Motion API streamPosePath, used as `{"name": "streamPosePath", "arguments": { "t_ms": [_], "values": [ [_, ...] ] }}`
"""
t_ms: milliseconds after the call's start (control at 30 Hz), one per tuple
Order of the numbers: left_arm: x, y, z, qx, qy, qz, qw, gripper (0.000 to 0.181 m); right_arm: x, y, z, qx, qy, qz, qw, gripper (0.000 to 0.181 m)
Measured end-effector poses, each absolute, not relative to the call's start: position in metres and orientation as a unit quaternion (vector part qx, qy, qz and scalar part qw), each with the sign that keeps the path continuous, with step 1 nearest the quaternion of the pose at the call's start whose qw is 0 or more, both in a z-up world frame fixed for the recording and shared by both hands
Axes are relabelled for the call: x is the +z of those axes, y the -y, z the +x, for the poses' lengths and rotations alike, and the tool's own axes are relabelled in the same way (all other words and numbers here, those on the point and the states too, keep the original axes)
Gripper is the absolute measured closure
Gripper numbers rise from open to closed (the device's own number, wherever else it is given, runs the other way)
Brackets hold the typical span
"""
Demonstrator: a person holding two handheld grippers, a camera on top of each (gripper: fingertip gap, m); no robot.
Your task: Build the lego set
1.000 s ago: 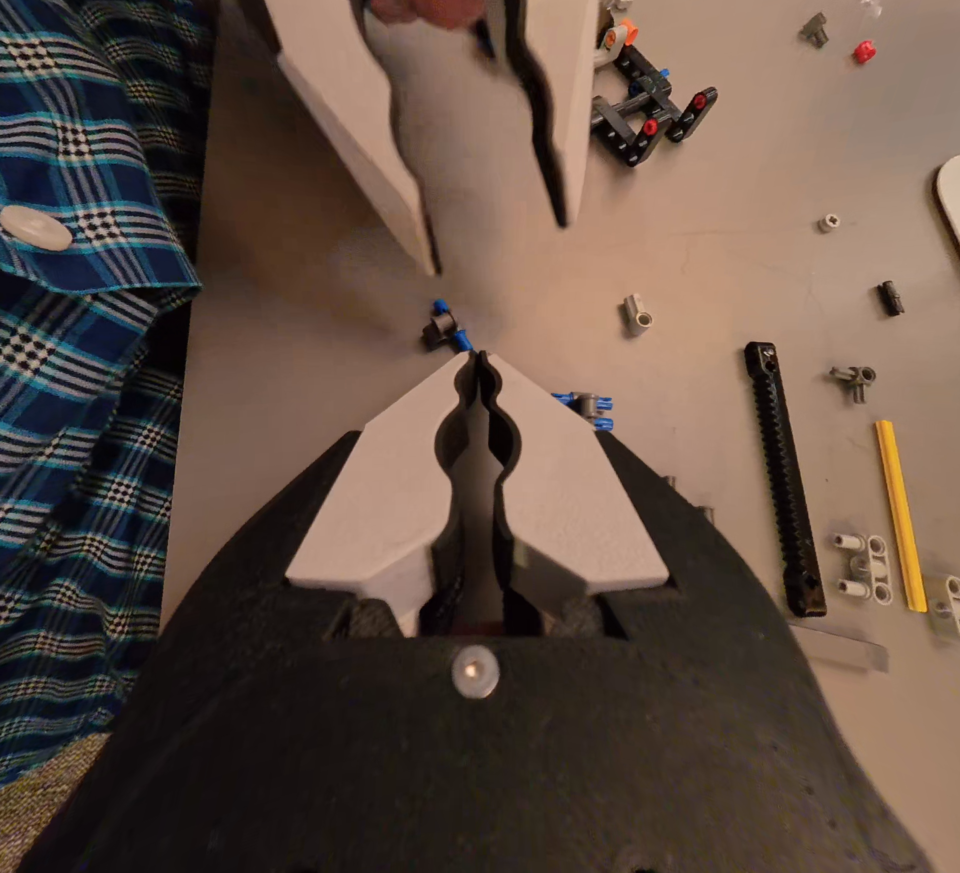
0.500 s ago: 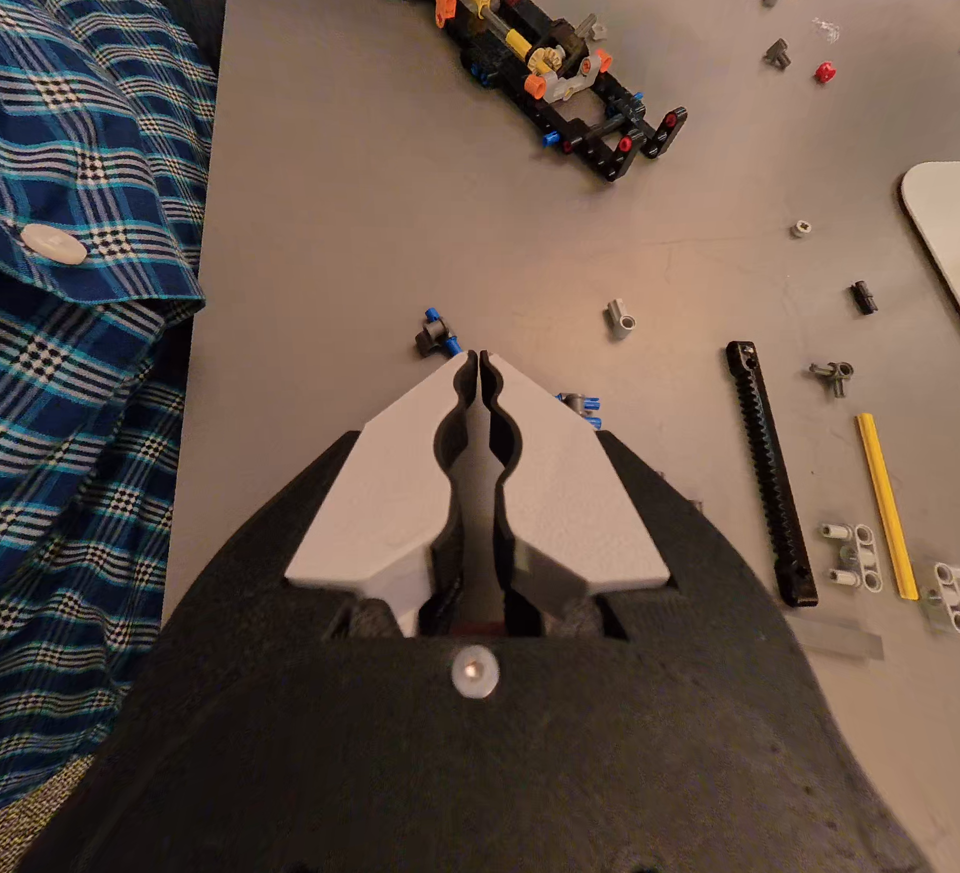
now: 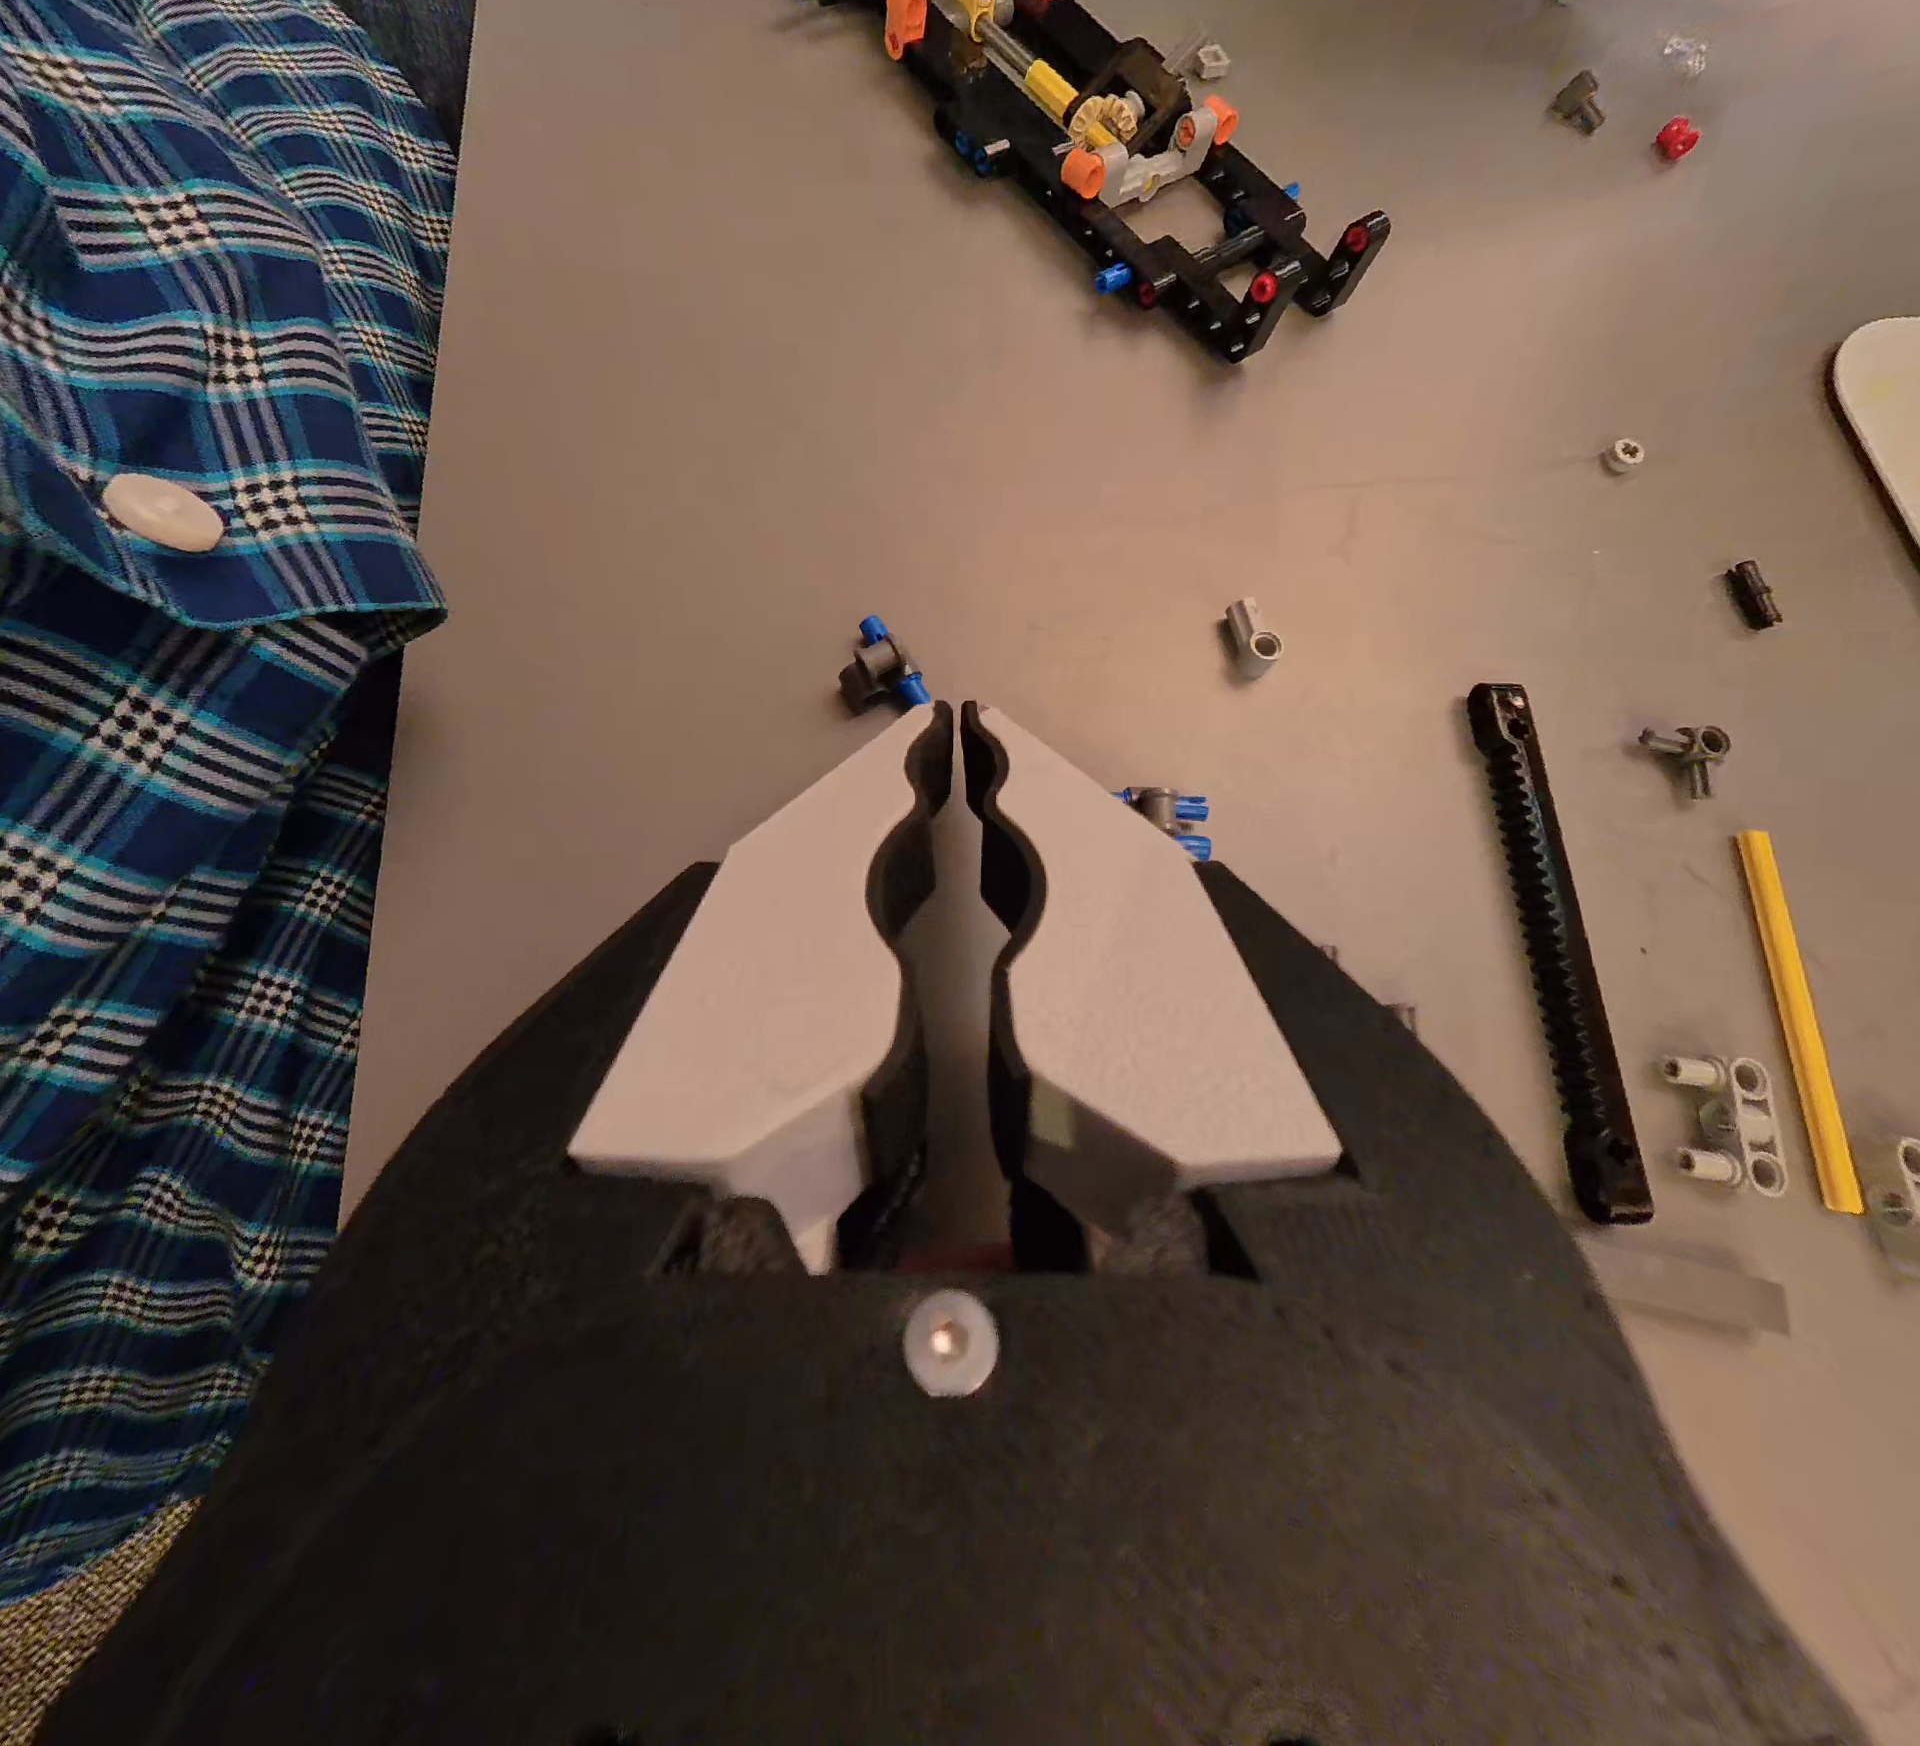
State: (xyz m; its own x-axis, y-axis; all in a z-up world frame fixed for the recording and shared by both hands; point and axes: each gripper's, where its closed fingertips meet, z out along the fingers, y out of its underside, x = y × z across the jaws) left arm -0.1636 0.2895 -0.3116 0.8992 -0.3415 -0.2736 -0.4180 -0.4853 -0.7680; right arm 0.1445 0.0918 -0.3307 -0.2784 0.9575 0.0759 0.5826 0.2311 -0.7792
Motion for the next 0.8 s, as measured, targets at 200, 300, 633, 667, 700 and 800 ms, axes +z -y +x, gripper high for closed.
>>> {"name": "streamPosePath", "arguments": {
  "t_ms": [200,300,633,667,700,800],
  "values": [
    [-0.322,-0.312,-0.162,0.075,-0.241,-0.856,0.451,0.148,-0.333,-0.093,0.144,0.323,0.729,-0.532,0.283,0.181],
    [-0.326,-0.323,-0.165,0.065,-0.224,-0.865,0.443,0.152,-0.334,-0.093,0.143,0.323,0.729,-0.534,0.280,0.181],
    [-0.341,-0.352,-0.166,0.050,-0.215,-0.885,0.409,0.169,-0.333,-0.093,0.143,0.327,0.728,-0.532,0.281,0.181],
    [-0.341,-0.354,-0.166,0.052,-0.215,-0.886,0.408,0.173,-0.333,-0.093,0.142,0.327,0.728,-0.532,0.282,0.181],
    [-0.342,-0.356,-0.165,0.054,-0.216,-0.886,0.406,0.176,-0.333,-0.093,0.142,0.328,0.728,-0.532,0.282,0.181],
    [-0.342,-0.359,-0.165,0.054,-0.217,-0.887,0.405,0.177,-0.333,-0.093,0.142,0.329,0.727,-0.532,0.282,0.181]
  ]
}}
